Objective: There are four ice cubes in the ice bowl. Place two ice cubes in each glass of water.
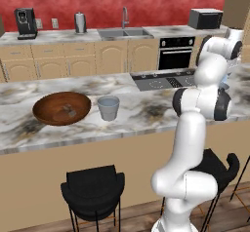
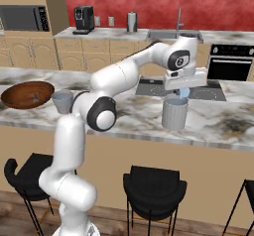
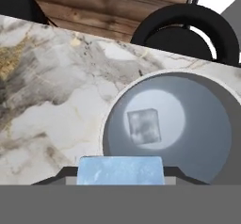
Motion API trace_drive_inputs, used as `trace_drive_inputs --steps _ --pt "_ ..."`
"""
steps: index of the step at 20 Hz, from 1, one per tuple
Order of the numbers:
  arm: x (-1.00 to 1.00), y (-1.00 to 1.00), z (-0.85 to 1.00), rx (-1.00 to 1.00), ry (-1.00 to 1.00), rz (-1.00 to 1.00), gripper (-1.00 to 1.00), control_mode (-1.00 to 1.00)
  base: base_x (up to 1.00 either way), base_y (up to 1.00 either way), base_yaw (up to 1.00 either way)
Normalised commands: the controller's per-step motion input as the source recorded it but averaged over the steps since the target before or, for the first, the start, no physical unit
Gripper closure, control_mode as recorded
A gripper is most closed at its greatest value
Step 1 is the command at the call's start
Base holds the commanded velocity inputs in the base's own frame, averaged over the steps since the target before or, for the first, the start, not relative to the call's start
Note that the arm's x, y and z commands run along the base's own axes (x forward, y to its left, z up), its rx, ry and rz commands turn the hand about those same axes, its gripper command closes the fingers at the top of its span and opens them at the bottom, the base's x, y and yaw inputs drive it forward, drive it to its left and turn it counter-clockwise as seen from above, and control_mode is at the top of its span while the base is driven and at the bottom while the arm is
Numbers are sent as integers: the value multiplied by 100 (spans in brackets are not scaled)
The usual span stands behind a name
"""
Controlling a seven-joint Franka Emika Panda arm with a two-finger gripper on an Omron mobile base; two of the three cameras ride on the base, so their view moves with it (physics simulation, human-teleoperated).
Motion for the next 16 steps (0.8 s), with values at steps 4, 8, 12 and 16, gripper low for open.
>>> trace_drive_inputs --steps 4,8,12,16 --pt "-52 -1 0 0 -18 0 -100 -100 0 0 0" --pt "-60 0 0 0 -20 0 -100 -100 0 0 0" --pt "-63 0 0 0 -19 -1 -100 -100 0 0 0" --pt "-66 0 11 0 -18 -1 -100 -100 0 0 0"
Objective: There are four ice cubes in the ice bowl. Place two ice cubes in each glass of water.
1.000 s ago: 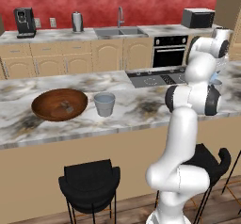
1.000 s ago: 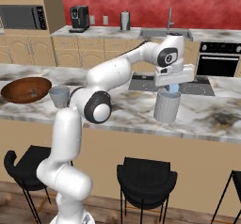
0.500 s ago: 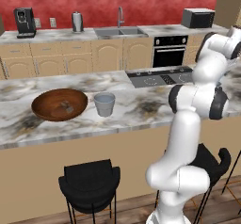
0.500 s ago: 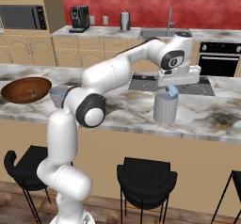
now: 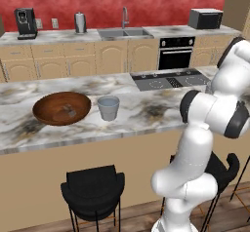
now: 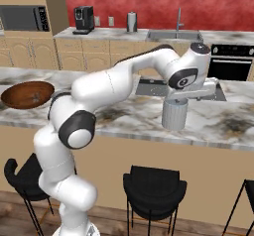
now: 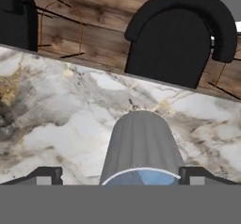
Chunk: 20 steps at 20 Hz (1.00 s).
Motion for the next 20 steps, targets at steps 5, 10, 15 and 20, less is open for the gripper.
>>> trace_drive_inputs --steps 5,10,15,20 --pt "-79 55 83 -1 -5 -2 -100 -100 0 0 0" --pt "-80 100 53 -25 1 8 -100 -100 0 0 0" --pt "-90 100 -1 -36 0 37 -100 -100 0 0 0" --pt "-93 100 -15 -25 -2 58 -100 -100 0 0 0"
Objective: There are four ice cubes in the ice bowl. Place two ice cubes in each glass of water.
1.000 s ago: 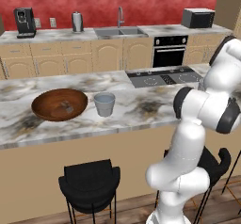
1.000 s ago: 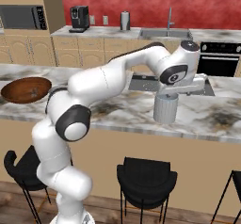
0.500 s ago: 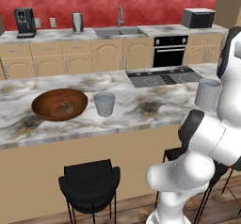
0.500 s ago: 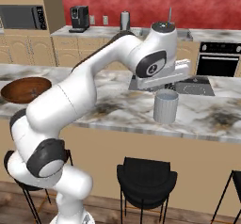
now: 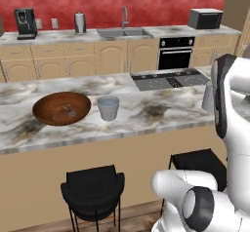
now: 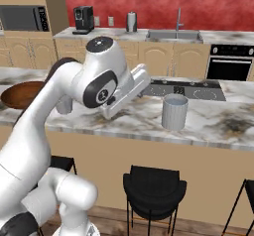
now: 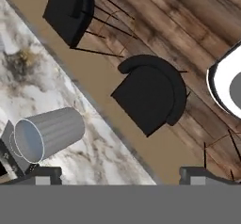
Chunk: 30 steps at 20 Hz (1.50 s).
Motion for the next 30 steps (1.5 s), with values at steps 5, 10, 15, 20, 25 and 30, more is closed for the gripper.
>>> trace_drive_inputs --steps 5,10,15,20,25,30 --pt "-62 100 -4 -11 0 67 -100 -100 0 0 0" --pt "-12 100 1 -10 10 65 -100 -100 0 0 0" --pt "-4 97 4 -18 17 60 -100 -100 0 0 0" --pt "0 86 8 -17 2 52 -100 -100 0 0 0" --pt "0 97 19 -20 0 54 -100 -100 0 0 0" --pt "0 88 30 -22 -1 47 -100 -100 0 0 0"
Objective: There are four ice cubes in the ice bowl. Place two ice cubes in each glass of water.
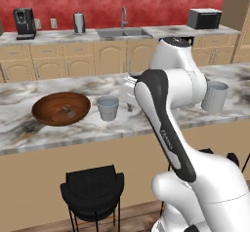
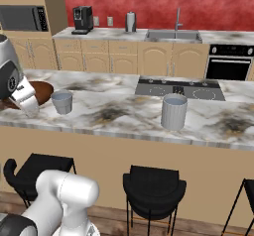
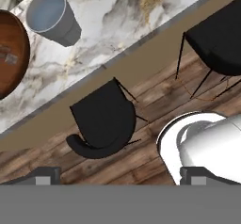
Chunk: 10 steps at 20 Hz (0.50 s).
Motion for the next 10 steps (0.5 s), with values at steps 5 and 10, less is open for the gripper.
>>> trace_drive_inputs --steps 5,10 --pt "0 84 18 -17 -13 41 -100 -100 0 0 0" --pt "0 65 9 -11 -8 42 -100 -100 0 0 0"
